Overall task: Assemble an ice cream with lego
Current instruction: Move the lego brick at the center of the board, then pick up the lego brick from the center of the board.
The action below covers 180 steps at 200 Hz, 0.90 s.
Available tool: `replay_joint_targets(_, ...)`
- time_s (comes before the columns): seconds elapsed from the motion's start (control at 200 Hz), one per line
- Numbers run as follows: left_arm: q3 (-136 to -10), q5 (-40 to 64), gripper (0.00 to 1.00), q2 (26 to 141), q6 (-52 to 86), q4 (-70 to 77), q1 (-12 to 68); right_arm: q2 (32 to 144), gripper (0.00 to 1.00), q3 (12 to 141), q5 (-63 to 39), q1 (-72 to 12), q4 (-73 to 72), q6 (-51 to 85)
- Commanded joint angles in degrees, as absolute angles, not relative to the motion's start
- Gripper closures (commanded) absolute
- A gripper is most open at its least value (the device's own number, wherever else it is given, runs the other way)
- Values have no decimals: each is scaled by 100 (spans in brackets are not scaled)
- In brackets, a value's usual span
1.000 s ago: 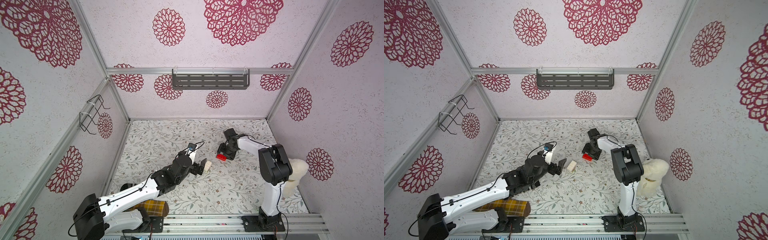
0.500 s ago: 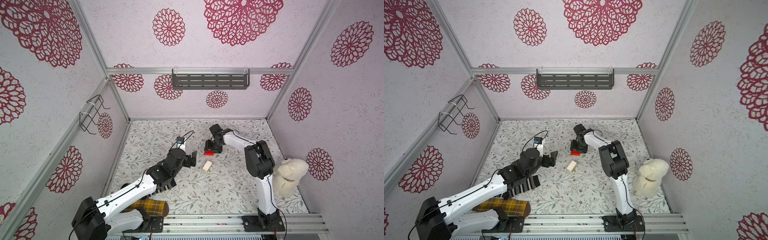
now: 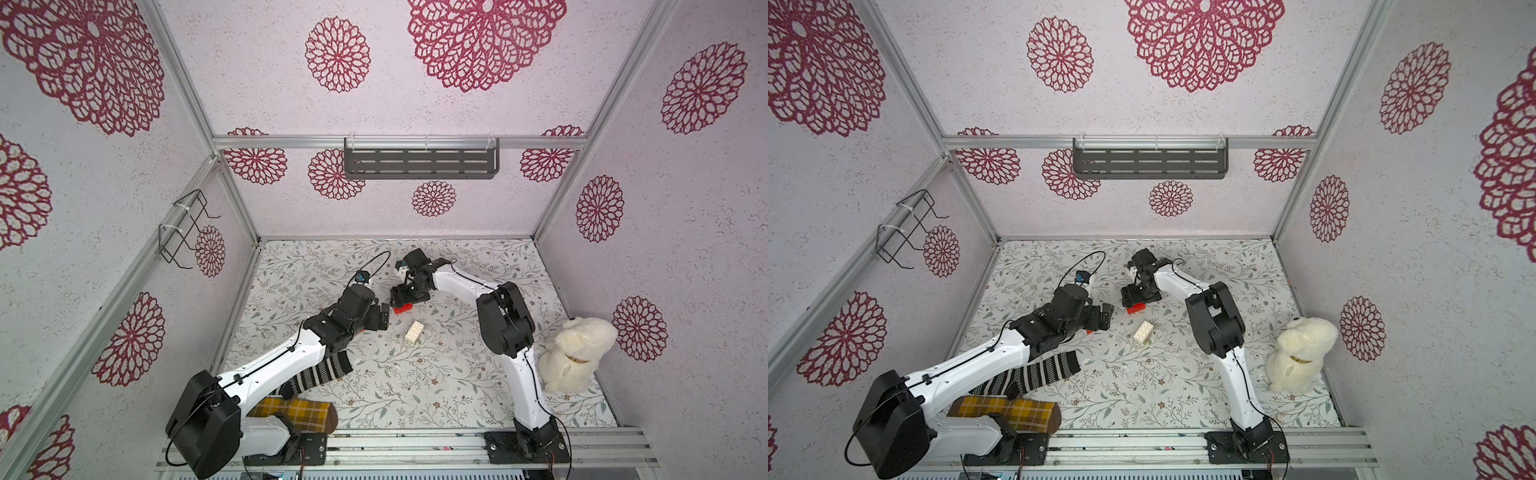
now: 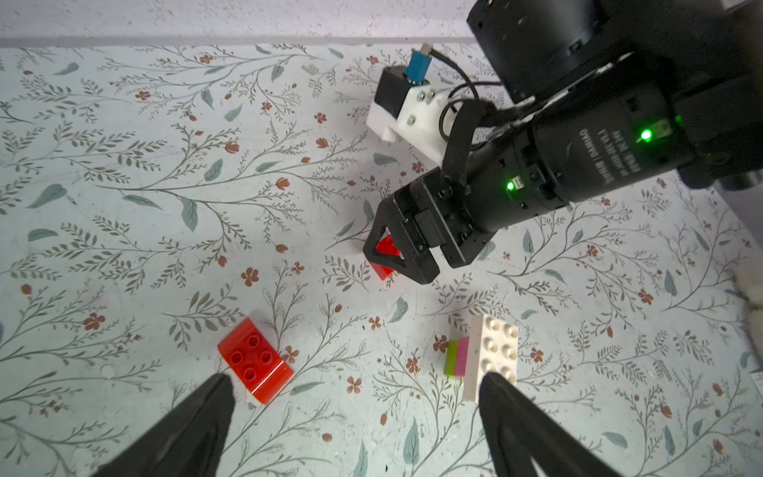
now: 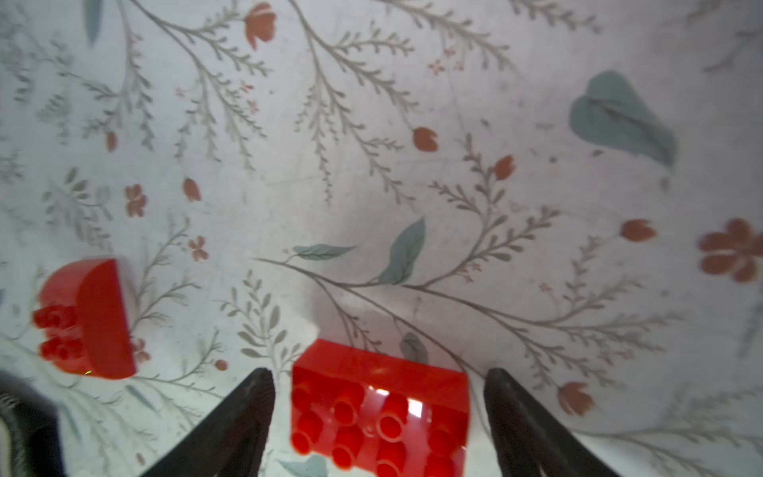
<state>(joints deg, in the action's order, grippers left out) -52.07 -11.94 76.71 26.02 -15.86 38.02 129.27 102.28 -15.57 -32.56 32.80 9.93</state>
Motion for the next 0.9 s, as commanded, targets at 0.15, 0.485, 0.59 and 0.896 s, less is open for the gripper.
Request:
replay_joint_targets(0.15, -6754, 659, 2, 9058, 1292, -2506, 3375, 11116, 12, 8679, -2193, -2529, 1217, 2471)
replay_joint_targets(0.485, -9472, 1477, 6, 11747, -435, -4838, 2902, 8556, 11, 5227, -1820, -1502, -457, 3284)
replay_joint_targets(0.59, -10233, 1625, 7, 12243, -618, -5119, 2794, 8087, 12, 4561, -1723, -1501, -759, 3179)
replay_joint_targets(0.896, -12547, 1428, 21, 13980, -943, -6723, 2948, 7647, 12, 3610, -1391, -1502, -1399, 3242)
